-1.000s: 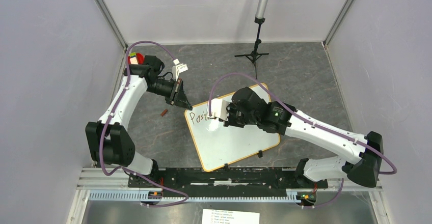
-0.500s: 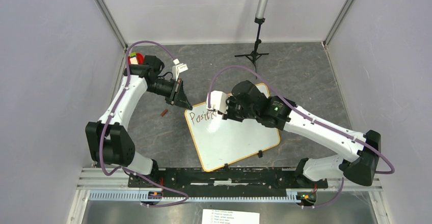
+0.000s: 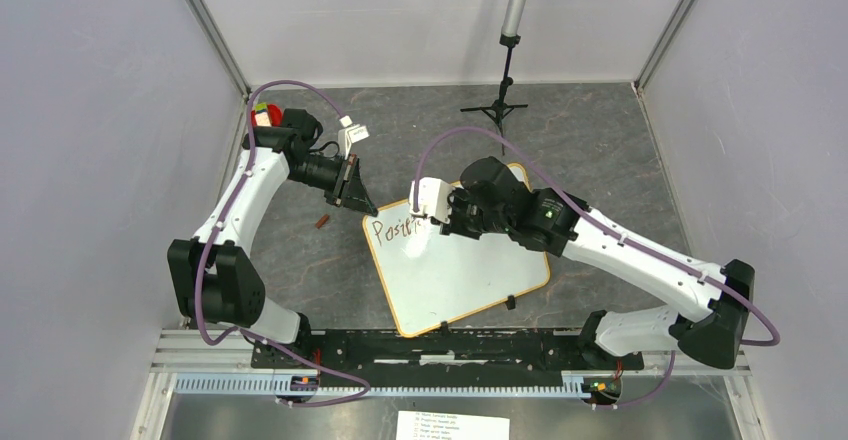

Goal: Write a sentence on the whiteboard

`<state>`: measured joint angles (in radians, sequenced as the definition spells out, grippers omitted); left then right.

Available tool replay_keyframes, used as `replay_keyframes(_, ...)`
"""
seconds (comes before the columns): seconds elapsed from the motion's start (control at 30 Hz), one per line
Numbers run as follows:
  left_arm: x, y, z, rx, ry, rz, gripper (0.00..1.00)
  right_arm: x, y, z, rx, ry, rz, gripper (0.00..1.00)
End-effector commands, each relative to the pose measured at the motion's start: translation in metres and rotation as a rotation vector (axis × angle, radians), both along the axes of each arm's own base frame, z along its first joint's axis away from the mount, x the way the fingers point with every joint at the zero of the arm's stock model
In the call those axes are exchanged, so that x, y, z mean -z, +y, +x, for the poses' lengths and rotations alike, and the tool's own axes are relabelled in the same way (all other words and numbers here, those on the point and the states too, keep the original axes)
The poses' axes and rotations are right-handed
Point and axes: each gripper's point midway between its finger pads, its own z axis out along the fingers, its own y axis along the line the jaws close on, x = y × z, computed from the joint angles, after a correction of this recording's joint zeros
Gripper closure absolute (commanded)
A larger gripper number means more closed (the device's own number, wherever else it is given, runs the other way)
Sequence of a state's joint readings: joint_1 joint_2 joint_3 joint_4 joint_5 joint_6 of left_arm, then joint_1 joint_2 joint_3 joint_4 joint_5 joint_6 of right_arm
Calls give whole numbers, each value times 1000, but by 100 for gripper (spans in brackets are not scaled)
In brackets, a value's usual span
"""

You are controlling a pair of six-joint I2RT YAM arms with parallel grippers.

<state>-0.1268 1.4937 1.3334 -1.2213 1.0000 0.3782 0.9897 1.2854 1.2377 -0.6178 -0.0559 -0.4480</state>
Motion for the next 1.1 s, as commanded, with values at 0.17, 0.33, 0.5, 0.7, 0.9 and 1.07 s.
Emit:
replay_keyframes(0.17, -11, -4, -4, -1, -5, -33, 98, -6, 1, 10, 21, -38, 3, 100)
replay_keyframes(0.33, -11, -4, -4, -1, -4, -31, 98, 1, -3, 11, 31, -41, -23, 100)
replay_keyframes(0.5, -10, -4, -4, -1, -1, -32, 98, 6, -14, 14, 61, -49, -54, 100)
replay_keyframes(0.7, -10, -3, -4, -1, 0, -31, 97, 4, -19, 14, 69, -47, -47, 100)
replay_keyframes(0.9, -10, -3, -4, -1, 0, -29, 98, 13, -11, 4, 19, 8, -39, 100)
replay_keyframes(1.07, -10, -3, -4, 0, -2, -29, 97, 20, -9, -6, -27, 42, -49, 100)
